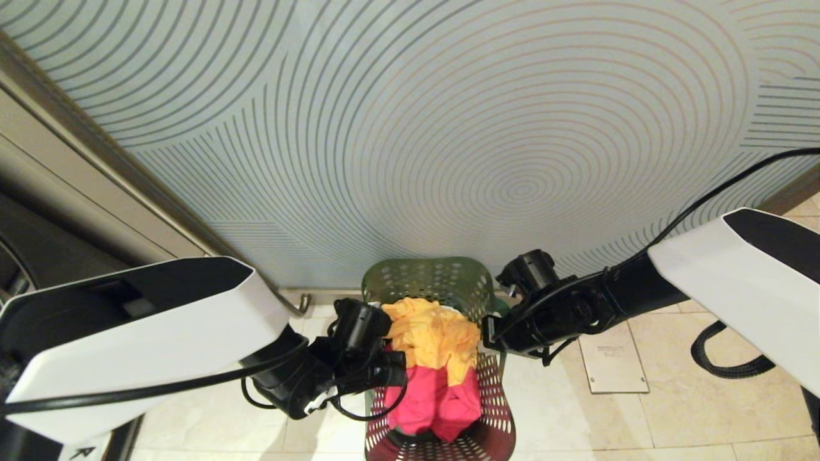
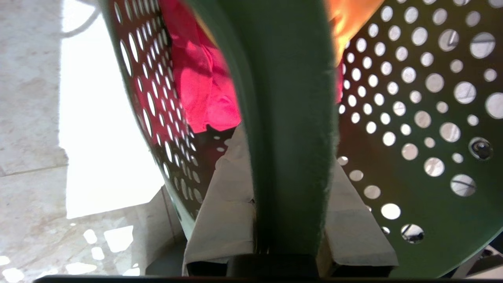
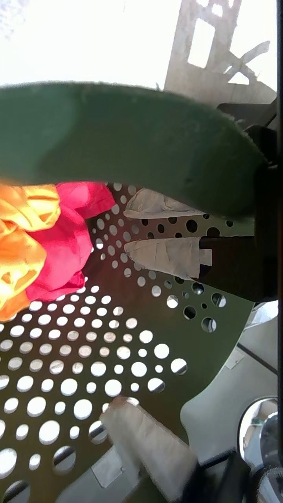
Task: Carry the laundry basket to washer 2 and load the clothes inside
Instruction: Pick up the clothes basket and put it beside the washing machine
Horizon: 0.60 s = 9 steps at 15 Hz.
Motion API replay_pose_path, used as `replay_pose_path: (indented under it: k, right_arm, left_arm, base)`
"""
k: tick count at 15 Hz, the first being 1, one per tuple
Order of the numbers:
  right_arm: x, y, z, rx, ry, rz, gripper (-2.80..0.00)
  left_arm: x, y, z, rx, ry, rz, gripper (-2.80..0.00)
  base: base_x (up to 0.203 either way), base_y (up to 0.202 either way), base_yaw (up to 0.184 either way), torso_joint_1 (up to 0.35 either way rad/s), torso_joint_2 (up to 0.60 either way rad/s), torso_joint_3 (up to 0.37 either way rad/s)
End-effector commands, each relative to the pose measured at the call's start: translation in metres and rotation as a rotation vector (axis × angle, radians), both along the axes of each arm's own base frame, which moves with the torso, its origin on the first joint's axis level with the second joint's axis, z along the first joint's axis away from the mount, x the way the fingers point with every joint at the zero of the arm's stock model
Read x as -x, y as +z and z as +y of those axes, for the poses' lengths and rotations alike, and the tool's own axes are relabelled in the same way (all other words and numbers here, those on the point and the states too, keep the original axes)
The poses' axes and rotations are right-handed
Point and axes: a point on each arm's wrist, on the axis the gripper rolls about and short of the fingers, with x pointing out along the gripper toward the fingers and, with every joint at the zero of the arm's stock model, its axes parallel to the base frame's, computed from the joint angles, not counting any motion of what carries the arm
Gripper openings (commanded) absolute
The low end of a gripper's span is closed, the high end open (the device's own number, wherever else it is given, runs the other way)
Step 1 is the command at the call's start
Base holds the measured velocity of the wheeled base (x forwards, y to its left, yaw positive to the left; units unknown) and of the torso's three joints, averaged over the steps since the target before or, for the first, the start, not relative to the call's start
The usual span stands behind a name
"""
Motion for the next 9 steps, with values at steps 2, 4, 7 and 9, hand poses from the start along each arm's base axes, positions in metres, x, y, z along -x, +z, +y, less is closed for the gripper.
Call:
replay_pose_path:
  k: [2, 4, 7, 9]
  right_arm:
    - [0.003, 0.006, -0.001, -0.008, -0.003, -0.008, -2.80]
    - [0.008, 0.018, -0.002, -0.017, -0.002, -0.024, -2.80]
    - [0.017, 0.041, -0.004, -0.036, 0.002, -0.064, -2.80]
    - [0.027, 0.058, -0.003, -0.028, 0.000, -0.087, -2.80]
  left_arm:
    - [0.002, 0.006, 0.001, 0.010, 0.000, -0.010, -2.80]
    - [0.007, 0.015, 0.004, 0.020, -0.002, -0.016, -2.80]
    - [0.017, 0.032, 0.010, 0.040, -0.011, -0.032, -2.80]
    - [0.029, 0.049, 0.016, 0.077, -0.041, -0.037, -2.80]
  base:
    - [0.000, 0.000, 0.000, 0.000, 0.00, 0.000]
    - [0.000, 0.000, 0.000, 0.000, 0.00, 0.000]
    - [0.000, 0.000, 0.000, 0.000, 0.00, 0.000]
    - [0.000, 0.000, 0.000, 0.000, 0.00, 0.000]
